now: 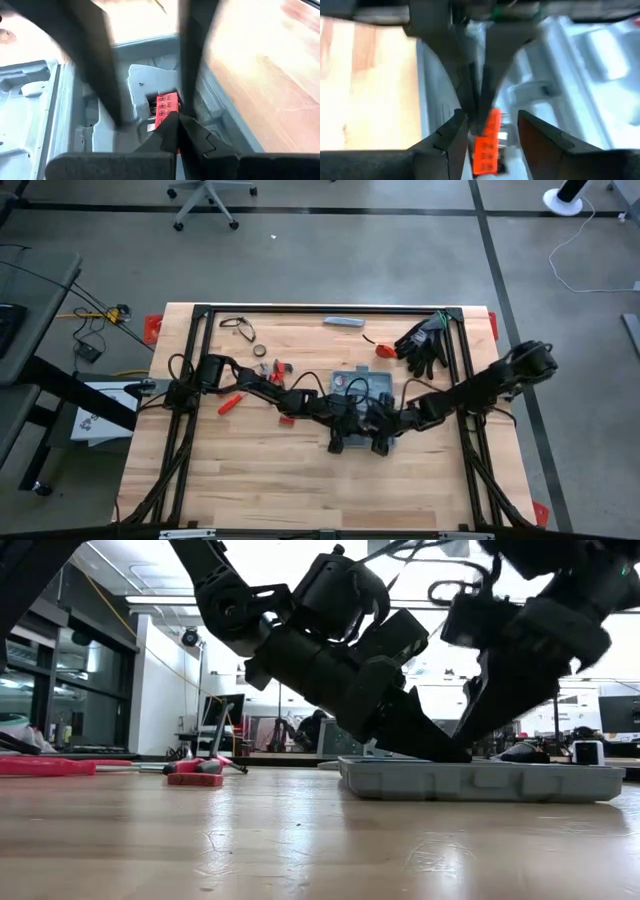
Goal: Prefit tool cases
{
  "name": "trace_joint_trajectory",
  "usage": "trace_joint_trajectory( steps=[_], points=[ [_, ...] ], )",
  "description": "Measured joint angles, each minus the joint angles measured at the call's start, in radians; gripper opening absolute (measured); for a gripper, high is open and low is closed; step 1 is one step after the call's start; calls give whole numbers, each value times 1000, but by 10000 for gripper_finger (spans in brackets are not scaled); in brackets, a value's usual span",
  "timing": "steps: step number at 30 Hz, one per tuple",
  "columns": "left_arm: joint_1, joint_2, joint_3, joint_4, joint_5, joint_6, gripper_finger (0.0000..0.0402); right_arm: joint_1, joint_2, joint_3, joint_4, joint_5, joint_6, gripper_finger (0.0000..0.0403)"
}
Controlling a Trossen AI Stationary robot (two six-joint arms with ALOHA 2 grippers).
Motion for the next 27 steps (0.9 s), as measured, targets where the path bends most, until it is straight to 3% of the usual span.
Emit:
trace_joint_trajectory(
  steps=[9, 19, 27],
  points=[
    [0, 0, -2, 4, -1, 0, 0, 20, -66, 1, -60, 17, 73, 152],
    [0, 0, -3, 5, 0, -3, 0, 57, 25, 1, -54, -29, 148, 10],
    [0, 0, -3, 7, 2, -8, 0, 59, 57, 4, -49, -31, 174, 5]
  ],
)
